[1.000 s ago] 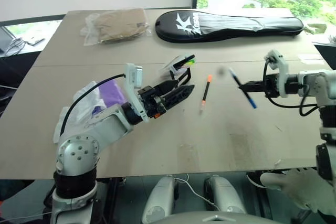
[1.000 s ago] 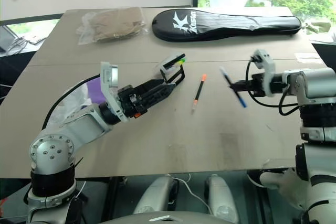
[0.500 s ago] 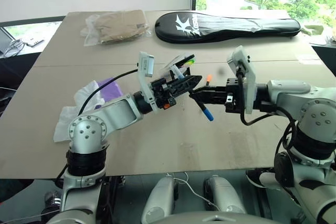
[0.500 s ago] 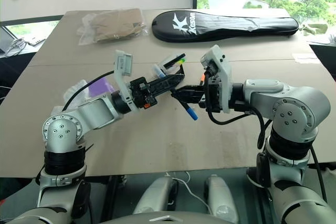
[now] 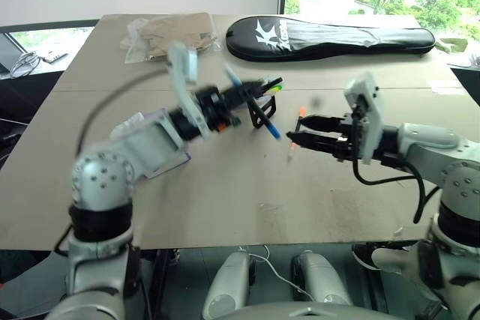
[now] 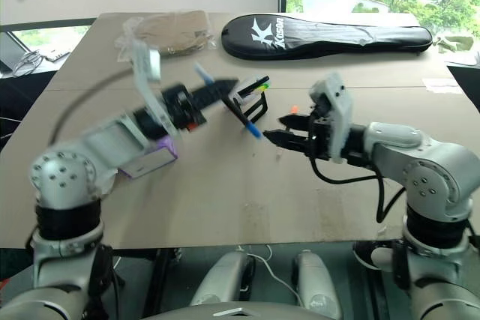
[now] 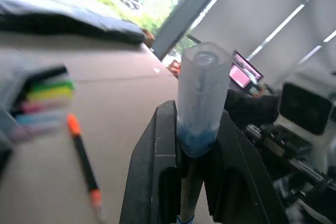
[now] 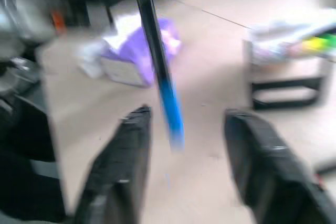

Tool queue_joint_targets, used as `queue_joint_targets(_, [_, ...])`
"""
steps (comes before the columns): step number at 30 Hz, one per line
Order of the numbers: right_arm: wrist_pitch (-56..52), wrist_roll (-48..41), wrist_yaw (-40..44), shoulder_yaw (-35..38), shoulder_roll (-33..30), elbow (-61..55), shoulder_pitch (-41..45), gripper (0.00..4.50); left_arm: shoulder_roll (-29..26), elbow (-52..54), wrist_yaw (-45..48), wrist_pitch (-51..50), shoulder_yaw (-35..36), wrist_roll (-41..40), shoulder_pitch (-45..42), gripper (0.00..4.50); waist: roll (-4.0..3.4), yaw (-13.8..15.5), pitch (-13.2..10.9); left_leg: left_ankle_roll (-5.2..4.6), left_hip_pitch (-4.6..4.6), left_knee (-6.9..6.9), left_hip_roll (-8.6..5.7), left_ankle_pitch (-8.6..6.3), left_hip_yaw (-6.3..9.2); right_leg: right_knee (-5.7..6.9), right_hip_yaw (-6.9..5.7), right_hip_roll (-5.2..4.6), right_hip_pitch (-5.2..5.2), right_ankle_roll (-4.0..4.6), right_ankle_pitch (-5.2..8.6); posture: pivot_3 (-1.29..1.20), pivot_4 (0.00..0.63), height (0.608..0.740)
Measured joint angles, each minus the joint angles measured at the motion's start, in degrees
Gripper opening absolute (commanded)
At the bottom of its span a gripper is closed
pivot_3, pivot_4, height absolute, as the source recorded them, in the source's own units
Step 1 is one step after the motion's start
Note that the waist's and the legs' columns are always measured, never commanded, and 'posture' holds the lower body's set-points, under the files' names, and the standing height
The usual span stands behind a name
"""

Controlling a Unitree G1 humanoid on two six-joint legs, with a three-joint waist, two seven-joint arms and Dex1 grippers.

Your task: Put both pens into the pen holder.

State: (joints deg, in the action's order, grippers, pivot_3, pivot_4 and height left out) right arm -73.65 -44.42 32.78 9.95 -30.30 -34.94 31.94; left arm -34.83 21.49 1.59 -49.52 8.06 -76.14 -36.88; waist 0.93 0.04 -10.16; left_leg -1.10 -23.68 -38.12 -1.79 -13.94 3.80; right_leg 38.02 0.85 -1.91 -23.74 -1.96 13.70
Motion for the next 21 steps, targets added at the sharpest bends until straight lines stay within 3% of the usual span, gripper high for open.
queue_joint_targets(1, [2.92,1.69,0.29,-0.04,-1.86,-0.13,-0.93,4.14,-0.64,0.04,0.62,1.07,-0.85,3.99,-3.08,0.02,0.00,0.01,0.00,0.00,0.01,0.01,0.00,0.00,-0.05,-0.01,0.02,0.00,0.01,-0.01,0.00,0.00,0.150,0.740])
queue_joint_targets(4, [12.46,6.40,2.84,-0.20,-7.96,-0.19,-5.48,4.14,-1.69,1.41,4.11,3.74,-6.65,15.60,-10.14,0.02,0.01,0.01,0.01,0.00,0.01,0.03,0.01,0.00,-0.11,-0.05,0.07,-0.01,0.01,-0.05,0.02,0.00,0.150,0.740])
queue_joint_targets(11, [22.45,8.06,7.49,0.62,-13.10,-1.68,-14.79,4.14,-5.35,2.98,13.88,9.28,-22.55,41.23,-14.85,0.02,0.01,-0.78,0.00,0.00,0.05,0.25,0.08,-0.01,-0.12,-0.06,0.18,-0.02,-0.04,-0.06,0.04,0.00,0.150,0.740])
queue_joint_targets(17, [25.79,8.60,7.62,0.60,-13.75,-2.79,-16.04,4.14,-3.52,-1.04,19.91,14.50,-30.64,55.49,-15.50,0.02,0.01,-0.71,0.00,-0.18,0.08,0.19,0.07,-0.11,-0.14,-0.05,0.16,-0.02,0.00,-0.08,0.05,0.00,0.150,0.740])
queue_joint_targets(21, [25.08,8.07,6.43,0.59,-13.76,-2.79,-15.73,4.14,-1.59,-4.77,21.37,15.10,-31.86,61.03,-14.43,0.02,0.03,-0.70,-0.02,-0.10,-0.03,0.10,0.08,-0.06,-0.02,-0.05,0.13,-0.03,-0.04,-0.08,0.05,0.00,0.150,0.740])
